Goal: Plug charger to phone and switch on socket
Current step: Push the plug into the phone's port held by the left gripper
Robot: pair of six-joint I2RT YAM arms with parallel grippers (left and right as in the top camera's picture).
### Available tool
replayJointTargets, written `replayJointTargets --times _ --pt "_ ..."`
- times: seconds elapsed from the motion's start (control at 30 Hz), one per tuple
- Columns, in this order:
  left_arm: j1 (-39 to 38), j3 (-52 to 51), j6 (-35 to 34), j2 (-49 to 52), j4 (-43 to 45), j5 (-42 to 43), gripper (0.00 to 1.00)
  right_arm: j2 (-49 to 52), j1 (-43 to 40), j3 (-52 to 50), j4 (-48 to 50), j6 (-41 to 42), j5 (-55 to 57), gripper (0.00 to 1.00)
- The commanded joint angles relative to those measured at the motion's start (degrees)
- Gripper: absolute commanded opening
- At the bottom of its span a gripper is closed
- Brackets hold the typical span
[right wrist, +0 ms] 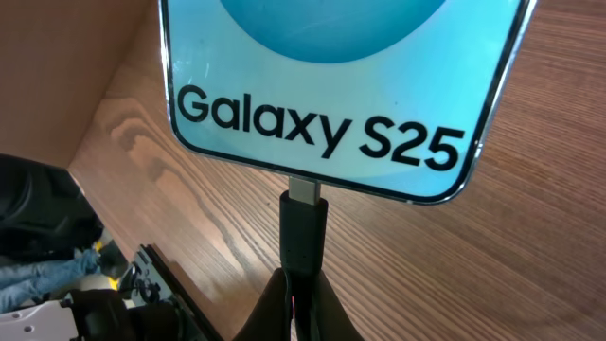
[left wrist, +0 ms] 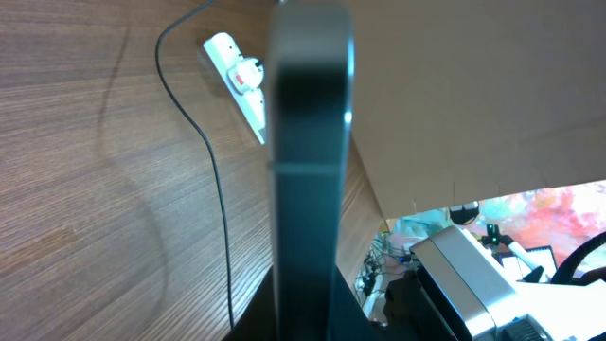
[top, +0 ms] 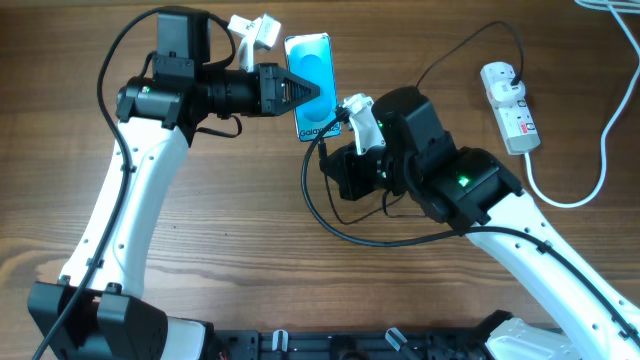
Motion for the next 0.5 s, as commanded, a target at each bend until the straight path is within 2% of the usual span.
replayJointTargets --times 0.0,0.47 --pt "0.2 0.3 1.3 0.1 0.6 2.4 0.04 -1.1 0.0 1.7 0.5 0.5 -0.5 0.04" --pt "0.2 0.3 0.9 0.1 0.6 2.8 0.04 -1.1 0.0 1.7 0.3 0.7 -0.5 0.04"
